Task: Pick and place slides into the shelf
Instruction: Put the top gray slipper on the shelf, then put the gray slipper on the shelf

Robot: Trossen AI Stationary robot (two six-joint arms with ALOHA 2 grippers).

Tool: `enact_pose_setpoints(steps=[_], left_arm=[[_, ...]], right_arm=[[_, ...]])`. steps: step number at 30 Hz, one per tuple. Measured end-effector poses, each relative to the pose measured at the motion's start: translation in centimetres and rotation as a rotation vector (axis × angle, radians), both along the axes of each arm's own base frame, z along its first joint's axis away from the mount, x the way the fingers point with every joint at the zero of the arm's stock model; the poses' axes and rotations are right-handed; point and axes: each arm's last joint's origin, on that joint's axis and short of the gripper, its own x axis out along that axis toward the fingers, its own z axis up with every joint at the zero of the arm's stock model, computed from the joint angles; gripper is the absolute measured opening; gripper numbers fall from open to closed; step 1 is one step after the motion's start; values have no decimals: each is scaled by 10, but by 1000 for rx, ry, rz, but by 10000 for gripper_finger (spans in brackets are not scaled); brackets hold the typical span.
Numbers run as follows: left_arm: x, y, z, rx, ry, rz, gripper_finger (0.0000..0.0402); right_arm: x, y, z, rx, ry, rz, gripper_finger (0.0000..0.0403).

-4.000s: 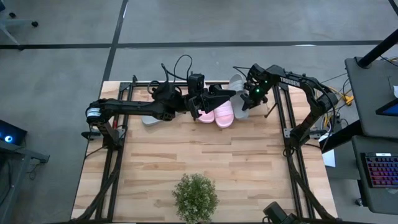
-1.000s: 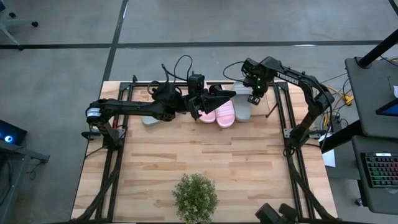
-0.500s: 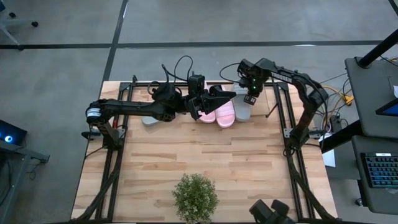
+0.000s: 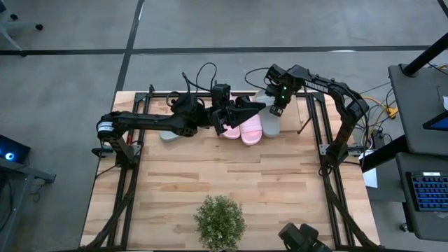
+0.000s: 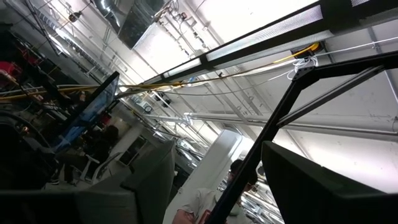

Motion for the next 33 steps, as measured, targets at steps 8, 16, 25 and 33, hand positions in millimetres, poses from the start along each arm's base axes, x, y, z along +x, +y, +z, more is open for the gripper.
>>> enact_pose_setpoints(steps=[8, 16, 25, 33], left_arm=[[1, 1, -2, 5, 12, 11, 225], [8, 4, -14, 77, 146, 44, 224], [-2, 21, -19, 212, 369, 126, 224], [-36, 32, -21, 279, 619, 264, 225]], right_arm=[[-2, 2, 0, 23, 17, -5, 8], [-6, 5, 5, 35, 71, -6, 9], [-5, 4, 53, -62, -21, -18, 9], [-2, 1, 114, -82, -200, -71, 9]])
